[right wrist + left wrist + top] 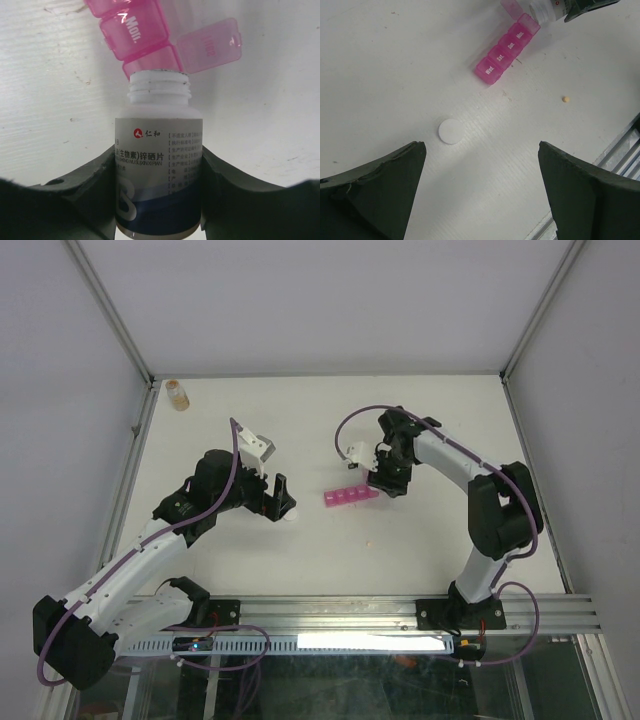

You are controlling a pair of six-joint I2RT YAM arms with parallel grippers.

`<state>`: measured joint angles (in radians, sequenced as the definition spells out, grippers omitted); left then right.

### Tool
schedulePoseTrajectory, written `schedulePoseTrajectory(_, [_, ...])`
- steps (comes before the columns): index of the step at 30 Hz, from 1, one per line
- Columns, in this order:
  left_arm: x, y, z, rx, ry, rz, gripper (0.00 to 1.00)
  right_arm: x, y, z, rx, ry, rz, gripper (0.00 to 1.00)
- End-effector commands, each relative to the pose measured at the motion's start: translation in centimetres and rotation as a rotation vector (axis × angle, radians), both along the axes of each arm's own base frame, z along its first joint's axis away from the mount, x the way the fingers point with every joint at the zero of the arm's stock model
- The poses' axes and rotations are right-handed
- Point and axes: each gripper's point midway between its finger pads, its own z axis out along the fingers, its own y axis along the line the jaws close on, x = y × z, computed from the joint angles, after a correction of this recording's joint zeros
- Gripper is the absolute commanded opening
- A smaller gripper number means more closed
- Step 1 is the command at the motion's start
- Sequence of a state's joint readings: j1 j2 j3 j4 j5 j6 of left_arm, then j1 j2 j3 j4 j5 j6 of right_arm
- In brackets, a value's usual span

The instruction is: Sort the pills into containers

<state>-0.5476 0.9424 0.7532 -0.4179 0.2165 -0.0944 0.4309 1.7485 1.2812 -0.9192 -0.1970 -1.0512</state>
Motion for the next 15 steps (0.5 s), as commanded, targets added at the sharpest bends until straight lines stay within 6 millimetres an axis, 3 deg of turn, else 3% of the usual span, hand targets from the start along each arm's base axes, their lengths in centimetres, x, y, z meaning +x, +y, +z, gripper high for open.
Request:
schedulePoseTrajectory(1, [0.6,-0.3,1.1,-0.031,-0.056,-0.020,0.99,2.1,0.1,1.7,0.002,-0.115,-0.016,0.00])
schedulePoseTrajectory(3, [0.6,-0.4,1.0,-0.030,-0.055,-0.022,0.99,-0.3,1.3,2.1,0.070,0.036,0.005,0.00])
schedulePoseTrajectory(5, [0.6,-0.4,1.2,-0.031,-0.056,-0.022,0.99,2.1,-0.1,1.4,-0.009,-0.132,-0.022,0.00])
schedulePoseTrajectory(6, [0.6,-0.4,1.2,-0.032,-0.058,-0.023,0.99,1.4,-0.7,0.9,-0.038,-0.077,-0.028,0.00])
schedulePoseTrajectory(7, [0.5,-0.4,1.2,-0.033,-0.057,-0.024,0.99,0.0,0.1,1.3,0.010,0.026,-0.018,0.00])
schedulePoseTrajectory(8, [0.5,-0.4,1.1,-0.032,-0.056,-0.024,0.99,-0.1,1.3,2.2,0.068,0.031,0.001,0.00])
schedulePoseTrajectory(10, [0.6,-0.4,1.2,-0.032,-0.057,-0.025,0.99,1.6,0.4,1.6,0.021,-0.105,-0.013,0.00])
schedulePoseTrajectory(12, [0.5,-0.4,1.2,-0.035,-0.057,-0.025,0.99,0.6,0.2,1.2,0.005,-0.016,-0.017,0.00])
schedulePoseTrajectory(15, [0.5,-0.4,1.2,-0.033,-0.056,-0.027,0.99,0.9,0.5,1.4,0.020,-0.053,-0.010,0.00])
